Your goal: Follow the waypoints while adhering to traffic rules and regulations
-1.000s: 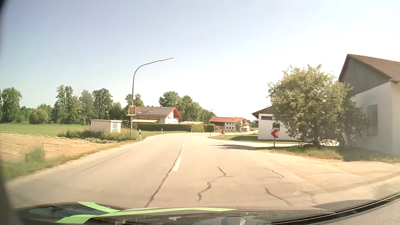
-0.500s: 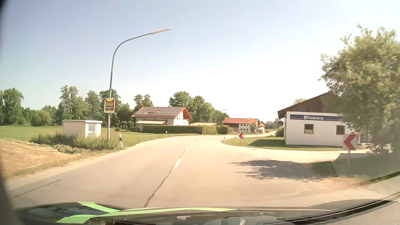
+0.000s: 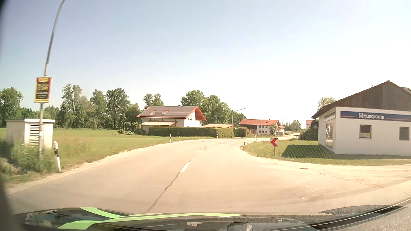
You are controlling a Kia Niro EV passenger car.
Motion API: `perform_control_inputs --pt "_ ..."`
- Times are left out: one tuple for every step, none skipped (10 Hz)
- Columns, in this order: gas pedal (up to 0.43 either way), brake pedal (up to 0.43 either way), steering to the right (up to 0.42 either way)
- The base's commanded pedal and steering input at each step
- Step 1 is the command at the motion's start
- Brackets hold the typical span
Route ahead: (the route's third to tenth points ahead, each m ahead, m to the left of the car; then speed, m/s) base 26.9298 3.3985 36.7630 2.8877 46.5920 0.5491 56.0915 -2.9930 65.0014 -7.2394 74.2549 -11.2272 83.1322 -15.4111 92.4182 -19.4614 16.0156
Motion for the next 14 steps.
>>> perform_control_inputs --pt "0.150 0.000 -0.001" --pt "0.138 0.000 0.000" --pt "0.098 0.000 0.002" --pt "0.067 0.000 0.004" --pt "0.067 0.000 0.005" --pt "0.079 0.000 0.005" --pt "0.087 0.000 0.007" --pt "0.110 0.000 0.009" --pt "0.130 0.000 0.012" --pt "0.130 0.000 0.023" --pt "0.138 0.000 0.034" --pt "0.138 0.000 0.036" --pt "0.157 0.000 0.036" --pt "0.157 0.000 0.036"
